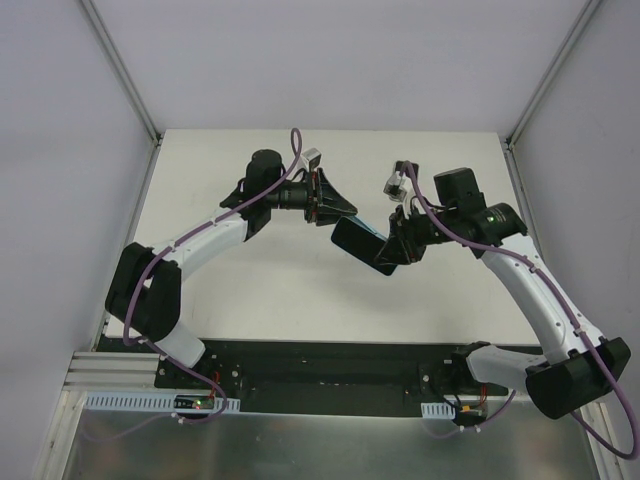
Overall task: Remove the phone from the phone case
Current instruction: Remove the phone case from the phone.
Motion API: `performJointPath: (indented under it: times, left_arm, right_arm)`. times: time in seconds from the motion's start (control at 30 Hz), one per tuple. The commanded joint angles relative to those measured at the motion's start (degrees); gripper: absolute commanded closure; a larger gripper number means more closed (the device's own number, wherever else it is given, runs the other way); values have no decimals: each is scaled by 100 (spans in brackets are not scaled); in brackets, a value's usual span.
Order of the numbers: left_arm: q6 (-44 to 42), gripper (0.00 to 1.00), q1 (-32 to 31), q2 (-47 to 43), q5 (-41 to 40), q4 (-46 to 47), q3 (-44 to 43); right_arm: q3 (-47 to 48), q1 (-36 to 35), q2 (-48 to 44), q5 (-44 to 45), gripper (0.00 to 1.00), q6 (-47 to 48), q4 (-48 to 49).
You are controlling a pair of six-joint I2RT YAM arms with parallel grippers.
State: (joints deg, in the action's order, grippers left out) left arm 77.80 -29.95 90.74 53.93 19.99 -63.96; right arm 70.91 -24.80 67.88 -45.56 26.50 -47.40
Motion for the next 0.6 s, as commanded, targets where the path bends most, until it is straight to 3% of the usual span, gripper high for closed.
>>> performJointPath:
  times: [0.0, 0.37, 0.57]
  left_arm:
    - [-615, 100, -239, 172, -331, -978, -98]
    - [-1925, 99, -204, 5, -243, -1516, -520]
    - [-2488, 75, -90, -170, 47, -1568, -828]
  right_arm:
    - [625, -139, -152, -735, 100, 364, 1356]
    - [345, -78, -231, -796, 100, 259, 1531]
    - [11, 54, -363, -884, 100, 128, 1707]
